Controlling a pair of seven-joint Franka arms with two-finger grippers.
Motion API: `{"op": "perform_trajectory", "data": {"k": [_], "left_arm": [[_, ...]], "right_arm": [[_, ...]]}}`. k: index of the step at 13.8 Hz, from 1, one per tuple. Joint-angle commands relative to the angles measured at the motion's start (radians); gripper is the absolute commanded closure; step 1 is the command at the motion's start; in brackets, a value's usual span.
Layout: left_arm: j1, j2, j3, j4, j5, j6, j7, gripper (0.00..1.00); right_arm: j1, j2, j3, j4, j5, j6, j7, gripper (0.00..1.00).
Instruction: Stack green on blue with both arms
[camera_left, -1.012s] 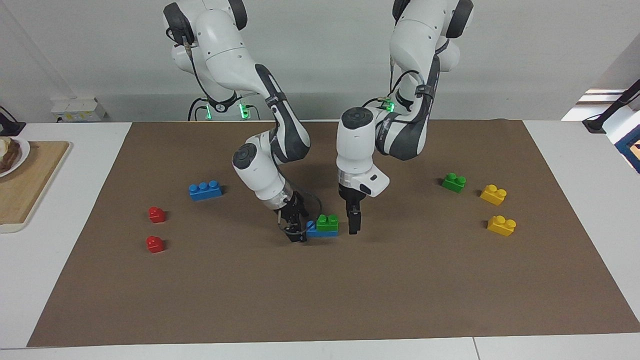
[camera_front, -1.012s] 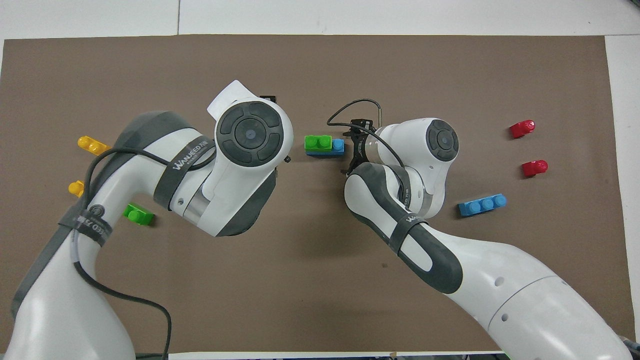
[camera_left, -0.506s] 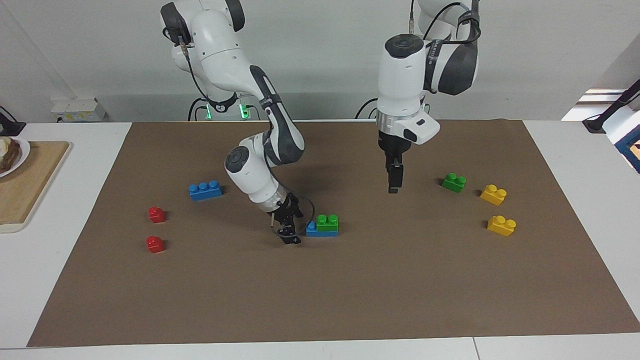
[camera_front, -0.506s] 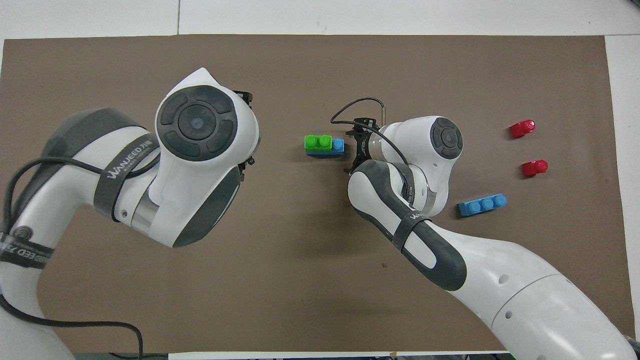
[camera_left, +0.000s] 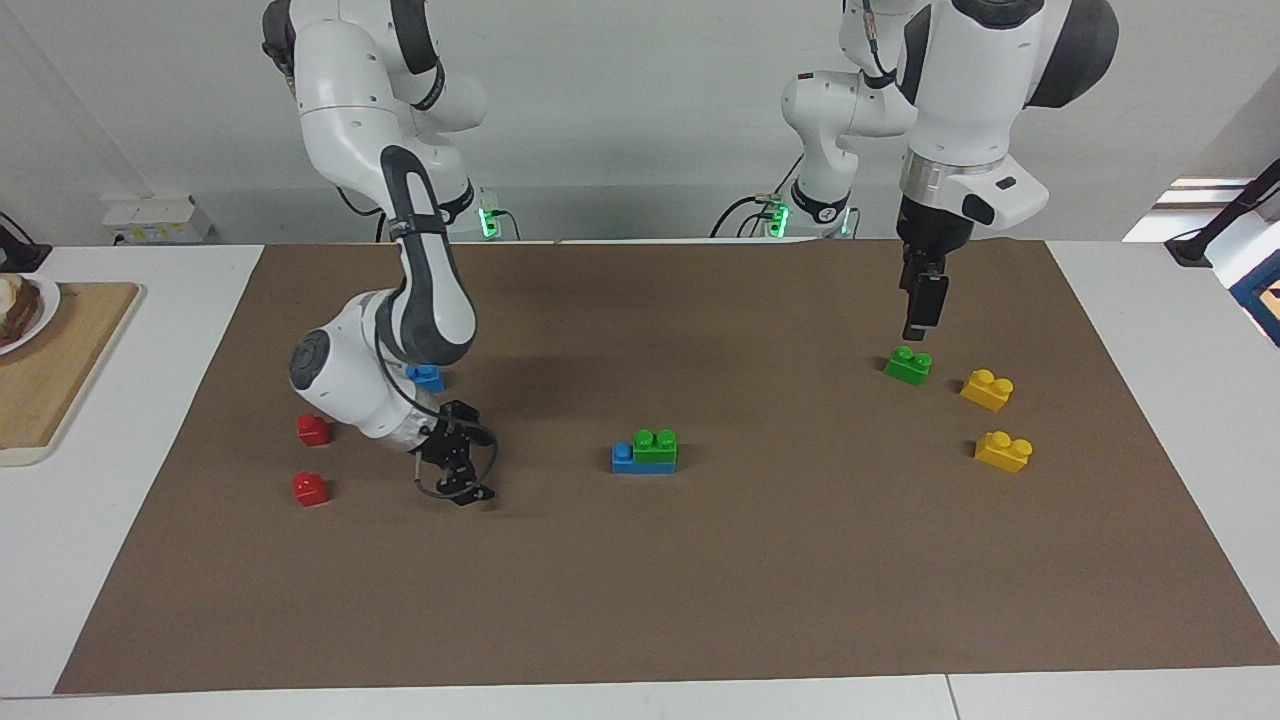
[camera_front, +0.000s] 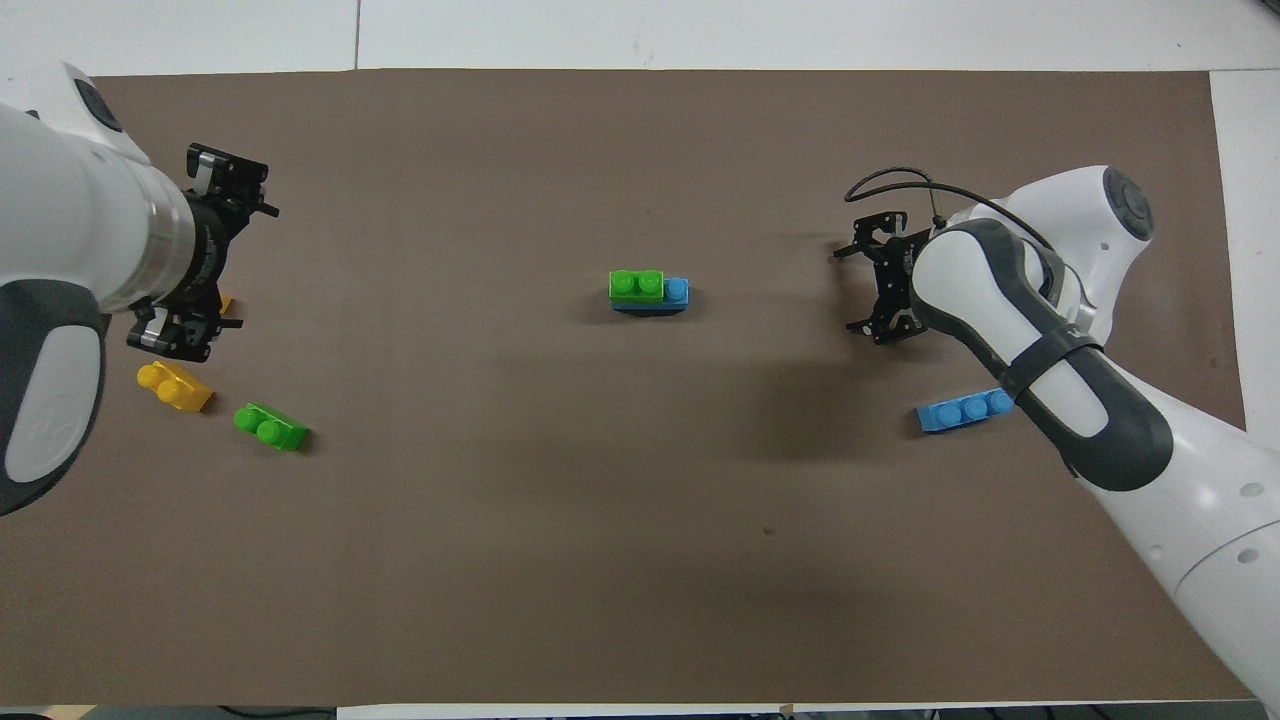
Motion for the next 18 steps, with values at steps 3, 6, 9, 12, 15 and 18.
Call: {"op": "perform_trajectory", "data": {"k": [3, 6, 9, 12, 15, 18], "left_arm": [[0.118, -0.043, -0.005, -0.03, -0.015, -0.064, 0.556, 0.0], [0.178, -0.048, -0.004, -0.033, -0.034, -0.095, 0.964, 0.0], [0.213, -0.049, -0.004, -0.03, -0.072, -0.136, 1.222, 0.0], [0.201, -0.049, -0.007, -0.024, -0.077, -0.182, 1.327, 0.0], [0.201, -0.049, -0.007, -0.021, -0.087, -0.186, 1.372, 0.0], [0.227, -0.043, 0.004, 0.001, -0.227, -0.196, 1.353, 0.0]], "right_arm": [[-0.044, -0.153, 0.004, 0.037, -0.218, -0.137, -0.262, 0.02], [-0.056, -0.265, 0.001, 0.04, -0.325, -0.219, -0.502, 0.02], [-0.061, -0.369, 0.001, 0.041, -0.396, -0.304, -0.652, 0.02], [-0.049, -0.488, 0.002, 0.041, -0.48, -0.43, -0.796, 0.01], [-0.046, -0.537, 0.01, 0.072, -0.494, -0.531, -0.928, 0.01], [-0.043, -0.514, 0.014, 0.147, -0.54, -0.64, -1.001, 0.01]]}}
